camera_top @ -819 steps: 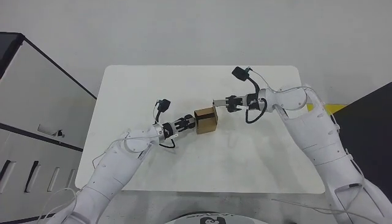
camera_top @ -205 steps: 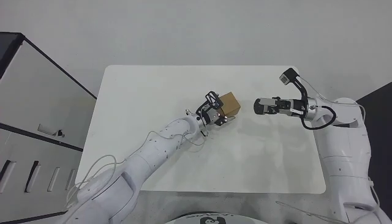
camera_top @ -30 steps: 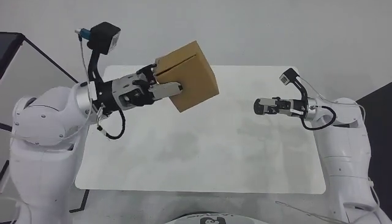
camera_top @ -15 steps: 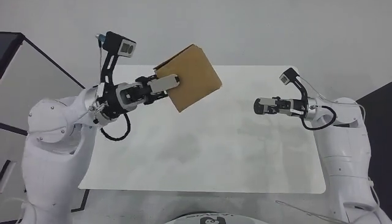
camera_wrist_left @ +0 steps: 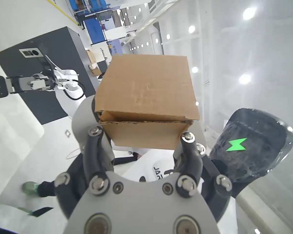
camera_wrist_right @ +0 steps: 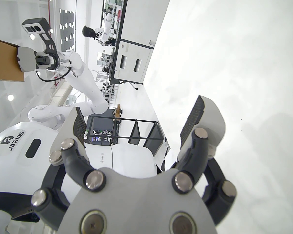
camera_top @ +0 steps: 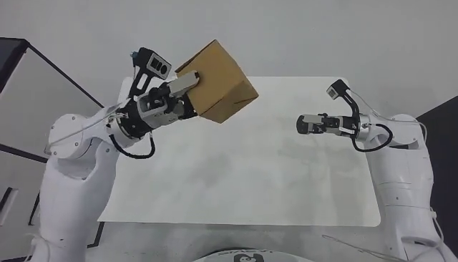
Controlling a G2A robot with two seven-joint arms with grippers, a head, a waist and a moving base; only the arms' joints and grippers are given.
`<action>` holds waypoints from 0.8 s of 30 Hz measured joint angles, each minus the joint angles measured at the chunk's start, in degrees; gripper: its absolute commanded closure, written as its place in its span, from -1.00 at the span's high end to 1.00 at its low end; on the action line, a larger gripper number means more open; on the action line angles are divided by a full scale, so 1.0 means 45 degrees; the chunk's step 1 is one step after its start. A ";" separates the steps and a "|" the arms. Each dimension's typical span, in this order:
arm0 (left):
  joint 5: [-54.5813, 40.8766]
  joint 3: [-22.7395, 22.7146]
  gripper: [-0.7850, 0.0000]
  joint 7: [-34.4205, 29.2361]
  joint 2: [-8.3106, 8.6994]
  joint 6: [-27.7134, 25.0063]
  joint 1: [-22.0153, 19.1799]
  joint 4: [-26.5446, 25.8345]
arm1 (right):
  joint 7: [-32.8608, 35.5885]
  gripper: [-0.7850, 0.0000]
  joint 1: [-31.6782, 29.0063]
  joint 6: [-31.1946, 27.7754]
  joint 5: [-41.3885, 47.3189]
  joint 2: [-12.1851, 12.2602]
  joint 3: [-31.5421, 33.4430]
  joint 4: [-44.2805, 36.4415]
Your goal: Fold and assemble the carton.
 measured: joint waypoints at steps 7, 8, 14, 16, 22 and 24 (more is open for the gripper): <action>-0.5325 0.0194 -1.00 0.0699 -0.0146 0.1943 0.0164 0.0230 | 0.0000 1.00 0.0000 0.0000 0.0000 0.0000 0.0000 0.0000; -0.5706 0.0237 -1.00 0.0616 -0.0150 0.2208 0.0131 0.0308 | 0.0000 1.00 0.0000 0.0000 0.0000 0.0000 0.0000 0.0000; -0.6288 0.0423 -1.00 0.0205 -0.0154 0.2903 -0.0010 0.0869 | 0.0000 1.00 0.0000 0.0000 0.0000 0.0000 0.0000 0.0000; -0.6157 0.0466 -1.00 -0.0083 -0.0154 0.2850 -0.0043 0.1039 | 0.0000 1.00 0.0000 0.0000 0.0000 0.0000 0.0000 0.0000; -0.5994 0.0621 -1.00 -0.0860 -0.0161 0.2721 -0.0076 0.1542 | 0.0000 1.00 0.0000 0.0000 0.0000 0.0000 0.0000 0.0000; -0.6239 0.0667 -1.00 -0.0878 -0.0170 0.2873 -0.0068 0.1622 | 0.0000 1.00 0.0000 0.0000 0.0000 0.0000 0.0000 0.0000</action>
